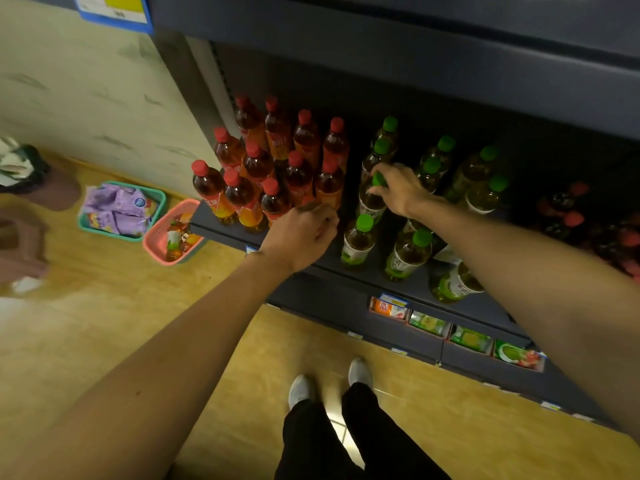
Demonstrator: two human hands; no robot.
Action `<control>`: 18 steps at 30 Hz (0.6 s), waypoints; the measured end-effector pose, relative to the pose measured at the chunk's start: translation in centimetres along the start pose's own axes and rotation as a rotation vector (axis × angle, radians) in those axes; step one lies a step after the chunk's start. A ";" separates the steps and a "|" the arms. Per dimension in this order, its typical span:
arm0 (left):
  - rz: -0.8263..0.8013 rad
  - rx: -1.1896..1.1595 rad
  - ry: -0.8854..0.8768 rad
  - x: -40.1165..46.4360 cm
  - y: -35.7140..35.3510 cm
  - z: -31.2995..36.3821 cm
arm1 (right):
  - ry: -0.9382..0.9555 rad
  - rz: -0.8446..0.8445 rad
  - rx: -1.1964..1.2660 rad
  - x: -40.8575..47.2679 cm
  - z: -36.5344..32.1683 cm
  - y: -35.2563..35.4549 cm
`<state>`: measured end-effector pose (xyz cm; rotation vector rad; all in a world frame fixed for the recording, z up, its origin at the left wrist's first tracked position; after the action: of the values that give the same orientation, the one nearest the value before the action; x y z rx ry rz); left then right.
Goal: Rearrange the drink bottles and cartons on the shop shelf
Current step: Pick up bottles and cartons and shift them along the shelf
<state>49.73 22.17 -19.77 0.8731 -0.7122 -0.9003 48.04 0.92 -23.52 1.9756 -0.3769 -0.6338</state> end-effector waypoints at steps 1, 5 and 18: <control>-0.003 0.000 0.006 -0.2 0.0 -0.2 | 0.001 -0.013 -0.006 0.1 0.0 -0.3; -0.024 0.006 0.048 -0.7 0.2 -0.7 | -0.003 -0.054 -0.017 0.6 0.3 -1.7; -0.067 -0.017 0.086 -0.8 -0.3 -0.1 | -0.003 -0.056 -0.081 1.6 -0.1 -1.9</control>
<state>49.34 22.81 -20.23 0.9194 -0.6033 -0.9220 49.41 1.02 -25.59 1.9134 -0.2937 -0.6776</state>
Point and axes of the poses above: each hand's wrist, its own x-axis towards the middle knuckle, its own y-axis out of the back of the hand, z = x × y, the point moved 5 cm from there along x, towards the middle knuckle, and after that the axes turned 8 degrees about -y, right-handed, at the moved point
